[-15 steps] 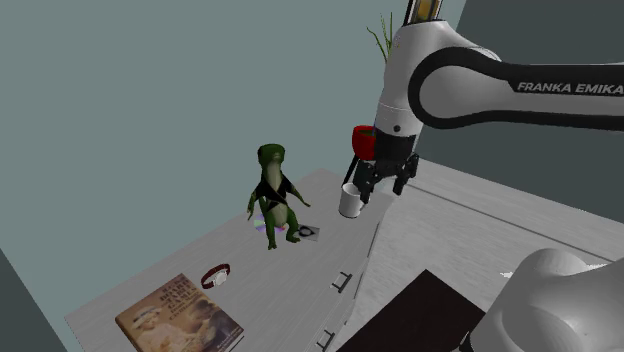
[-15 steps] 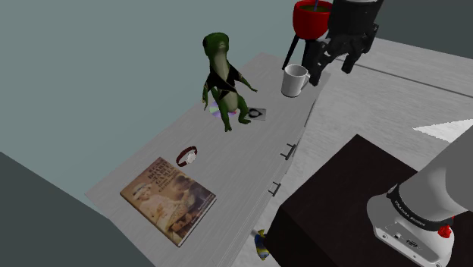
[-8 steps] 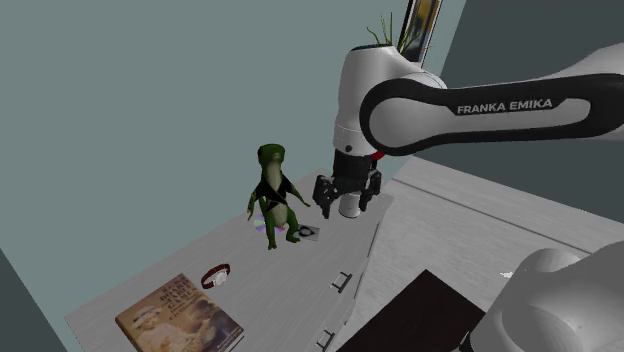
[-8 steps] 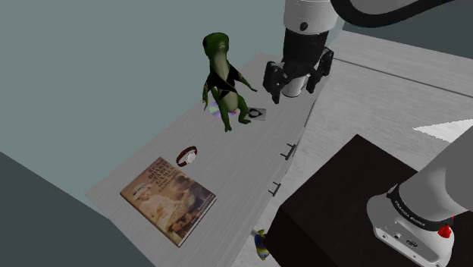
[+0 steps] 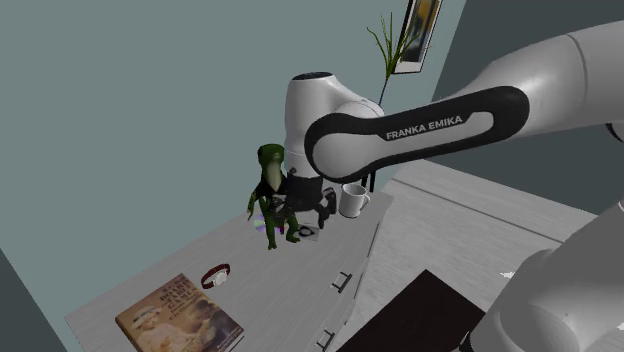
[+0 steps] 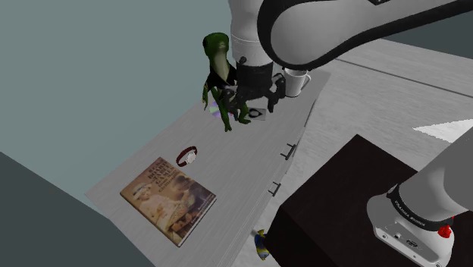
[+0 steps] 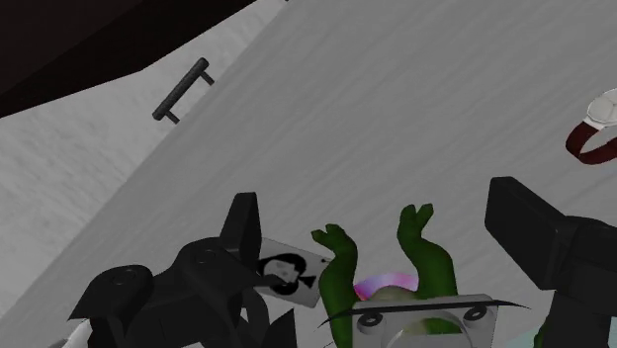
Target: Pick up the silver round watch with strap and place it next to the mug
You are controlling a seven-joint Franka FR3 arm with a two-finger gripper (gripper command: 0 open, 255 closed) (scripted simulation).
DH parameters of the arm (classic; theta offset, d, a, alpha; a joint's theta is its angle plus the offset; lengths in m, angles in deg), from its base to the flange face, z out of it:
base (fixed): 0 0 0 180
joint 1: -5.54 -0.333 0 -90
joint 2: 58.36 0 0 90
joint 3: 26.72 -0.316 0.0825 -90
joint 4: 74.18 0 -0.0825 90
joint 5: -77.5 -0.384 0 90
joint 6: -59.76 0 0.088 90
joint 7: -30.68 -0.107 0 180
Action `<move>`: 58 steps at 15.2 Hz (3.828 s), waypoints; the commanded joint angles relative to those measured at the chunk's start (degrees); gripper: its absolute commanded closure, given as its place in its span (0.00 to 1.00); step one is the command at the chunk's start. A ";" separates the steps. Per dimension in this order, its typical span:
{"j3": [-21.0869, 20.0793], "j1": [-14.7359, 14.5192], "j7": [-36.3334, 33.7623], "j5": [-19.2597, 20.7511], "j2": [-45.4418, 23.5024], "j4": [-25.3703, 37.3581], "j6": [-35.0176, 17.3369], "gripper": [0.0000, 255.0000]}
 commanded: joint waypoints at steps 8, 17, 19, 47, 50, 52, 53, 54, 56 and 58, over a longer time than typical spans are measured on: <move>-4.58 -2.59 -19.66 13.32 -22.76 14.89 -4.38 0.00; -1.39 -9.87 -29.86 22.38 -39.42 29.45 -4.12 0.00; -1.10 -9.97 -30.16 22.86 -40.09 28.82 -5.32 0.00; -11.48 2.77 -41.54 -7.45 -24.59 2.46 -38.42 0.00; -10.14 1.04 -43.24 -4.97 -27.14 2.92 -40.28 0.00; -9.20 -0.13 -44.36 -3.36 -28.81 3.30 -41.46 0.00; -8.69 -0.74 -44.90 -2.58 -29.64 3.51 -42.02 0.00; -8.17 -1.36 -45.41 -1.84 -30.46 3.74 -42.57 0.00; -7.84 -1.75 -45.69 -1.43 -30.93 3.87 -42.89 0.00; -7.84 -1.75 -45.69 -1.44 -30.92 3.88 -42.88 0.00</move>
